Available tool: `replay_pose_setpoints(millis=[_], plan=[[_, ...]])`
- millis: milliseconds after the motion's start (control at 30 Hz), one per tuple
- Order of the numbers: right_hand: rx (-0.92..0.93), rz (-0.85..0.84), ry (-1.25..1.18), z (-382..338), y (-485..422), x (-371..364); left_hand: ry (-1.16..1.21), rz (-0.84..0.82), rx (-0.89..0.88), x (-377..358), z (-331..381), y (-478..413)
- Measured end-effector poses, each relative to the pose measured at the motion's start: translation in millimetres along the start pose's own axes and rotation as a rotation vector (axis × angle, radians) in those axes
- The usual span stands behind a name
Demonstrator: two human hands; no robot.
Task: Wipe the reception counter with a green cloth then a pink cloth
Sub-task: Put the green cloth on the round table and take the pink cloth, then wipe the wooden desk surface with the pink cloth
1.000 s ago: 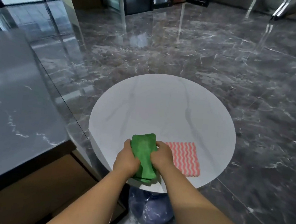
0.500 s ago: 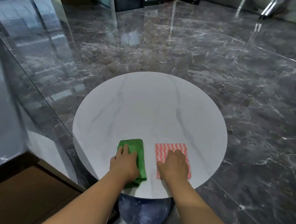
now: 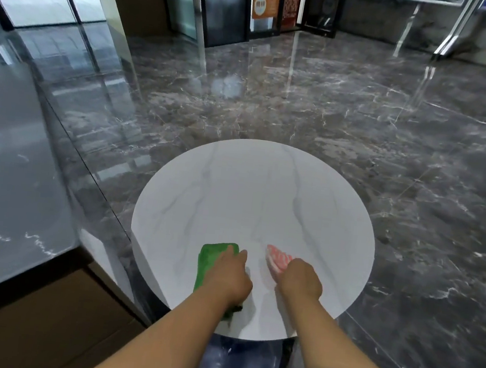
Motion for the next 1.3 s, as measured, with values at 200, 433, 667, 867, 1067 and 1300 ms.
replay_pose_setpoints(millis=[200, 433, 667, 867, 1067, 1300], plan=[[-0.077, 0.077, -0.276, 0.0, 39.0, 80.7, 0.015, 0.035, -0.07, 44.8, 53.6, 44.3], [-0.007, 0.202, -0.333, -19.9, 118.7, 182.5, 0.067, 0.147, -0.21, 117.8, 109.7, 114.4], [0.083, 0.301, -0.384, -53.3, 226.0, 253.5, 0.136, 0.278, -0.344, 197.7, 125.5, 192.6], [0.261, 0.349, -0.391, -123.5, 309.5, 258.4, 0.206, 0.394, -0.354, 269.4, 62.3, 269.4], [0.475, 0.379, -0.22, -208.5, 393.0, 210.8, 0.277, 0.556, -0.193, 331.7, -61.2, 344.6], [0.646, 0.368, -0.122, -284.3, 481.3, 138.8, 0.42, 0.731, -0.024, 361.2, -197.3, 431.2]])
Point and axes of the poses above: each hand's wrist, its own y-axis away from the middle knuckle, its own x-axis out of the back of the hand, z = x × y, the point moved 5 cm from there along -y, towards the middle knuckle, and after that the axes turned 15 degrees about y, right-handed, at the moved point
